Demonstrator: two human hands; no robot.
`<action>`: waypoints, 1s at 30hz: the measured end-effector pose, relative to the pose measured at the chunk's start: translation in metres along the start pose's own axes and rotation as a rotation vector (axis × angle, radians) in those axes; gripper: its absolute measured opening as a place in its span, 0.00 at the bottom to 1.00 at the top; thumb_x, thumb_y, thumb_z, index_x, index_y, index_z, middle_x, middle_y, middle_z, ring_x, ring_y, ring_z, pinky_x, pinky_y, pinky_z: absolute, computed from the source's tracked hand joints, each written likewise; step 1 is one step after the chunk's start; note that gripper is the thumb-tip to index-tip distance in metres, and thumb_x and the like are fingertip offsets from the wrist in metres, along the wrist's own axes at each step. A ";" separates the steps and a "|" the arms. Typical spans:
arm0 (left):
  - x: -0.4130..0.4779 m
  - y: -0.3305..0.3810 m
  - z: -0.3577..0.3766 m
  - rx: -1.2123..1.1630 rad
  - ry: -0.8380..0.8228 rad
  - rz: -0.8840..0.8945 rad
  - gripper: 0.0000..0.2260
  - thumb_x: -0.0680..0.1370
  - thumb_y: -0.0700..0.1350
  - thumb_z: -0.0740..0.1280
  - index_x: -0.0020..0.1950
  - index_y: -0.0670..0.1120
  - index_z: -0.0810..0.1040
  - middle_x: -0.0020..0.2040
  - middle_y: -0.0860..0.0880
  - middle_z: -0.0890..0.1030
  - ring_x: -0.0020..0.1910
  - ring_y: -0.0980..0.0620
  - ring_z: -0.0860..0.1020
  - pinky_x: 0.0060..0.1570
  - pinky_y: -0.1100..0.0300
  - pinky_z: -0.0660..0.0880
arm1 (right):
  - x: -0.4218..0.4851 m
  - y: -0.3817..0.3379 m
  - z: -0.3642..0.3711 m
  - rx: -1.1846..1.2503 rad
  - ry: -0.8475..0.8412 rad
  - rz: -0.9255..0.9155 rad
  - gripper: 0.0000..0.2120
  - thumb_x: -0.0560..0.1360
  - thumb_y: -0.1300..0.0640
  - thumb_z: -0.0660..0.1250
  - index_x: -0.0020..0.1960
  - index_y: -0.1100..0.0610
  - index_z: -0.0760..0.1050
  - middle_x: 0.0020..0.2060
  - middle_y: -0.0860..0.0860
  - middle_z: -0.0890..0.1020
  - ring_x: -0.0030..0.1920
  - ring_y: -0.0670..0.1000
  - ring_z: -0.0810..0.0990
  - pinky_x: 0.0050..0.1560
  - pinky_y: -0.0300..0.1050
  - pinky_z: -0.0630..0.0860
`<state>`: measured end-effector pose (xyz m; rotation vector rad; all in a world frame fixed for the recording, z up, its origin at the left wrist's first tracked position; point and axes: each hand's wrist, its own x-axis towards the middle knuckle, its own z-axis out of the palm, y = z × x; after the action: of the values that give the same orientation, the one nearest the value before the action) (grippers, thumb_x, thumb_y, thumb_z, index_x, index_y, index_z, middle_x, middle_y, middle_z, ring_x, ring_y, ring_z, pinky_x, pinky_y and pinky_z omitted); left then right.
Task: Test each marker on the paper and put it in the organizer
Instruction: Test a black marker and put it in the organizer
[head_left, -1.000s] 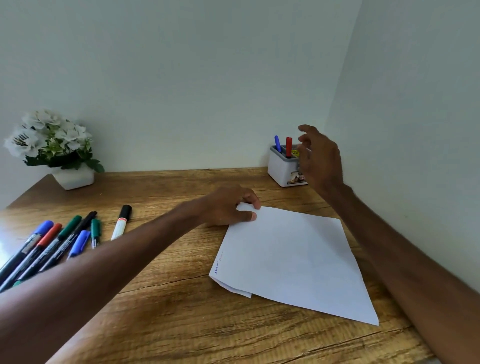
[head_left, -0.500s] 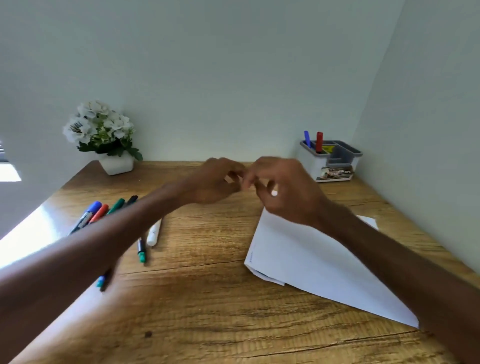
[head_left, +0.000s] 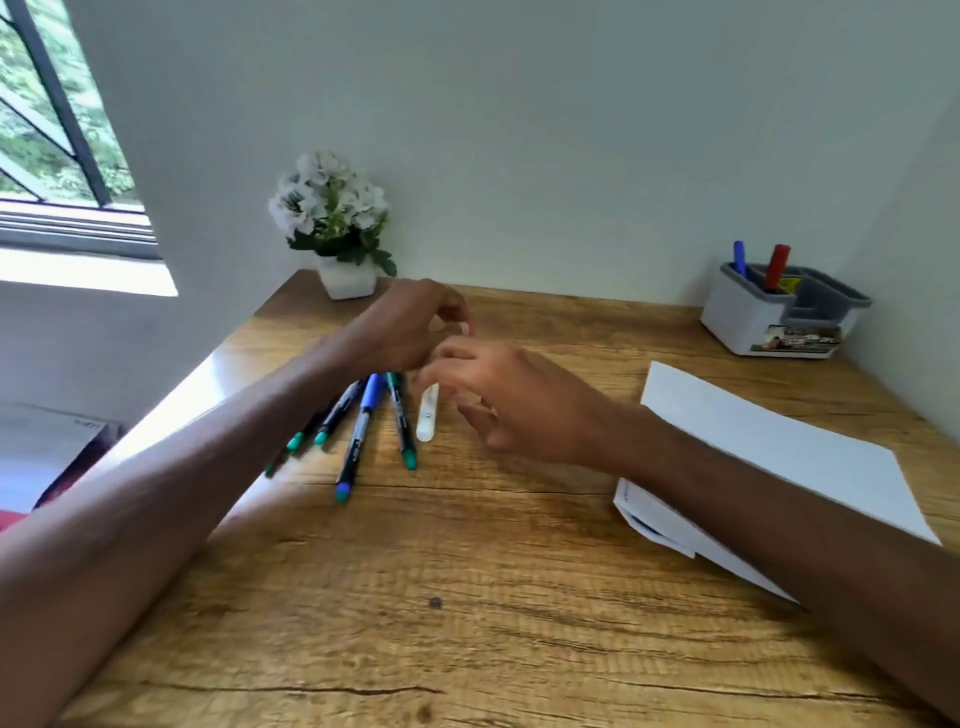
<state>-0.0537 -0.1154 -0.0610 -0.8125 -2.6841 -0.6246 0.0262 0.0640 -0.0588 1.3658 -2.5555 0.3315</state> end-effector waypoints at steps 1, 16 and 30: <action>-0.001 -0.002 -0.001 -0.011 0.020 -0.014 0.05 0.80 0.42 0.69 0.51 0.48 0.85 0.50 0.54 0.86 0.52 0.57 0.82 0.57 0.56 0.78 | 0.007 -0.001 0.002 -0.037 -0.025 0.008 0.22 0.75 0.68 0.72 0.67 0.55 0.78 0.61 0.53 0.79 0.54 0.48 0.79 0.44 0.30 0.70; -0.018 0.021 0.003 -0.252 -0.045 0.048 0.12 0.86 0.52 0.58 0.56 0.56 0.81 0.49 0.52 0.84 0.50 0.52 0.82 0.52 0.47 0.78 | -0.042 0.043 -0.052 0.338 0.361 0.202 0.08 0.79 0.60 0.71 0.58 0.58 0.78 0.51 0.49 0.86 0.49 0.46 0.86 0.44 0.47 0.85; -0.018 0.082 0.030 -0.150 0.033 0.104 0.17 0.77 0.59 0.71 0.61 0.55 0.74 0.54 0.62 0.77 0.51 0.62 0.77 0.46 0.57 0.77 | -0.113 0.092 -0.073 0.814 0.438 0.417 0.09 0.73 0.68 0.76 0.52 0.65 0.81 0.48 0.58 0.88 0.49 0.56 0.88 0.49 0.46 0.86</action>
<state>0.0043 -0.0478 -0.0670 -0.9646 -2.5695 -0.8142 0.0172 0.2241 -0.0320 0.7584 -2.3568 1.6727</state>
